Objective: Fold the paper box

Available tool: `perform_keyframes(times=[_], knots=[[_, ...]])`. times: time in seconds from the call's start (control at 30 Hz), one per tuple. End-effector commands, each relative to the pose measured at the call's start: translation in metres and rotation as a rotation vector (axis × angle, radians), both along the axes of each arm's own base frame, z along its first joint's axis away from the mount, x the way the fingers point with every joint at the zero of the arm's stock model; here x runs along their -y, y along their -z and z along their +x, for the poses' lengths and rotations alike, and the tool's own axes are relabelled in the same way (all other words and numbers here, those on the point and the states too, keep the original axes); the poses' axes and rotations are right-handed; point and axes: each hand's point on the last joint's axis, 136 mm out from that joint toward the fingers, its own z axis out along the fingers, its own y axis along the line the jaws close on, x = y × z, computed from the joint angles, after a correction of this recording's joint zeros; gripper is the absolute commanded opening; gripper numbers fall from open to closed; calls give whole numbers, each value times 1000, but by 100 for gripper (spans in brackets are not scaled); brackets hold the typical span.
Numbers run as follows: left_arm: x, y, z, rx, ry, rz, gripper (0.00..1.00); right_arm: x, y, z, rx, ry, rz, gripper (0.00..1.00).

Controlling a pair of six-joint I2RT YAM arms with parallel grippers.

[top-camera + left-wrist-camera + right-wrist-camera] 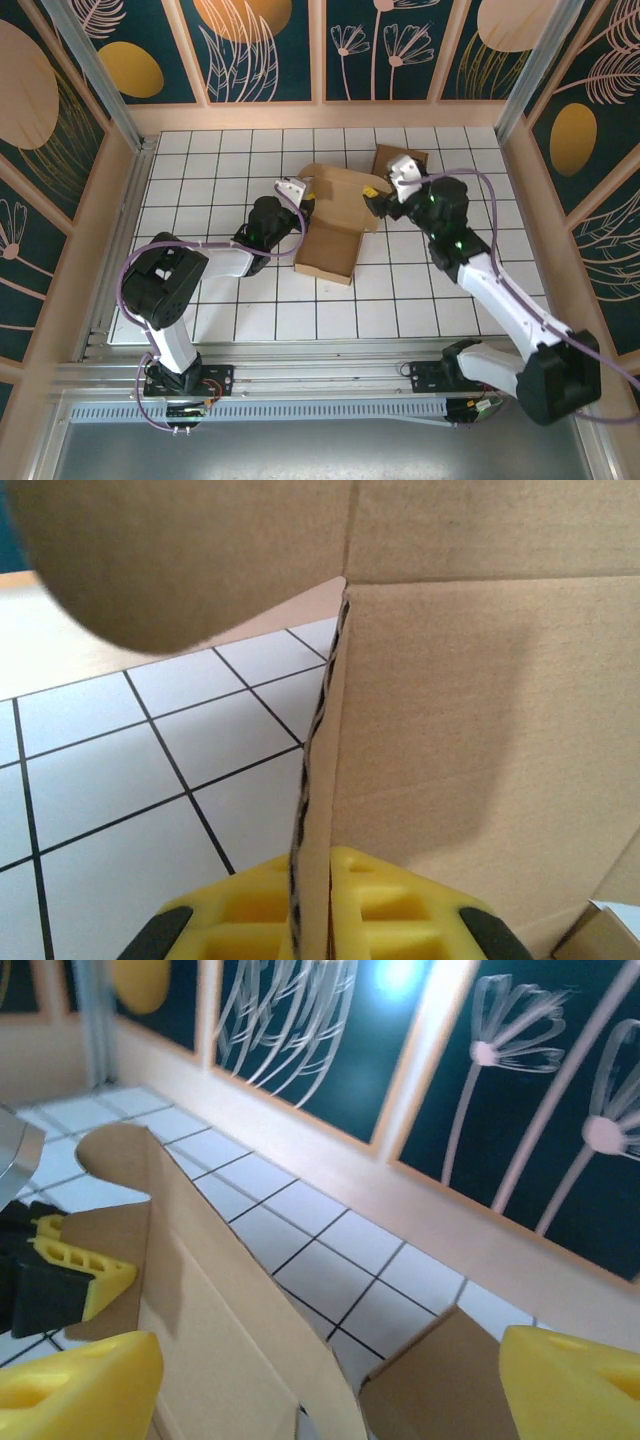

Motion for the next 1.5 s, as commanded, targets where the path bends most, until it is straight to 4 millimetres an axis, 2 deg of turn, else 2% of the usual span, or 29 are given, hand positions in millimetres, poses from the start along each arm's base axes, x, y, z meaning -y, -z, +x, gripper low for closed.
perform_keyframes(times=[0.0,0.1,0.23,0.43,0.53,0.67,0.83,0.87,0.97,1.03,1.07,1.17,1.23,1.33,1.4,1.47], knots=[[10,-9,-3,61,54,-15,10,-22,2,-9,43,-209,-219,87],[12,-7,-5,66,73,-15,10,-26,7,-1,29,-267,-288,89],[13,-5,-6,77,85,-5,10,-30,27,13,-87,-305,-338,88],[18,-5,-8,95,117,13,10,-38,45,27,-145,-327,-347,77],[19,-4,-8,98,124,14,11,-45,58,27,-199,-362,-366,68],[19,-9,-8,115,120,2,12,-49,74,28,-236,-356,-404,48],[13,-17,-10,152,99,-7,17,-48,77,29,-217,-336,-467,27],[10,-18,-11,157,87,-12,20,-47,76,29,-210,-330,-479,22],[3,-30,-19,175,78,-44,44,-44,70,32,-193,-308,-504,12],[-3,-35,-27,170,68,-74,54,-43,65,32,-176,-303,-511,10],[-9,-51,-33,194,60,-107,57,-42,60,31,-162,-299,-510,9],[-31,-64,-45,177,-6,-162,59,-42,51,28,-134,-305,-509,7],[-47,-62,-42,99,-93,-173,59,-43,47,25,-121,-317,-506,7],[-79,-51,-23,-131,-252,-240,52,-43,47,23,-120,-330,-514,6],[-95,-44,-13,-266,-286,-296,48,-43,49,22,-127,-332,-518,6],[-113,-33,-4,-393,-324,-374,35,-43,49,20,-130,-338,-513,5]])
